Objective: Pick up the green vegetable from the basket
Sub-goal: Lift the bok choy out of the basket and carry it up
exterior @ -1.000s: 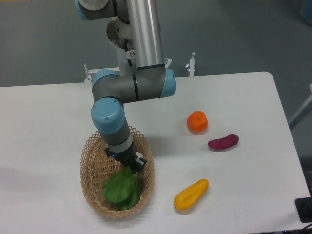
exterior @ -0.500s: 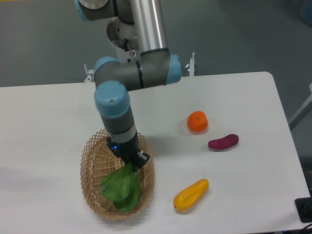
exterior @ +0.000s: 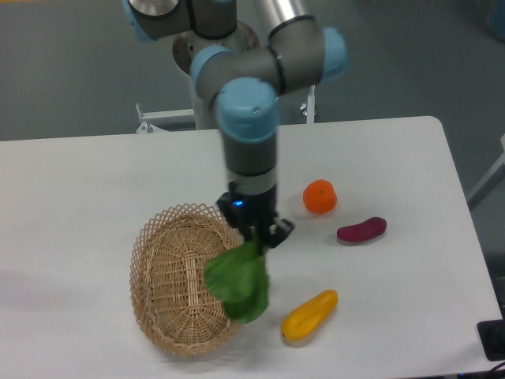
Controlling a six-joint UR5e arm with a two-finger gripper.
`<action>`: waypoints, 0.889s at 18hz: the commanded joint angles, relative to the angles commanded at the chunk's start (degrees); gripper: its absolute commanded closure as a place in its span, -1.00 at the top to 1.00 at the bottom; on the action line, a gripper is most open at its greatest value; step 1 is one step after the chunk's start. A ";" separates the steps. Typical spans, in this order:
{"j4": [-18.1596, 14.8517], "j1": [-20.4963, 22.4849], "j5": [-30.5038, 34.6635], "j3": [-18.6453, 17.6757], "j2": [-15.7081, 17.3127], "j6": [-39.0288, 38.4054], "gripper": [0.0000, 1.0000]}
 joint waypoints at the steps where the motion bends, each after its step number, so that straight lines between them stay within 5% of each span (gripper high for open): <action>1: -0.27 1.94 -0.09 0.09 0.00 2.81 -0.29; 8: -0.18 12.67 -0.09 1.23 -1.49 17.42 -0.29; 16: 0.69 14.79 -0.44 4.66 -6.15 20.06 -0.29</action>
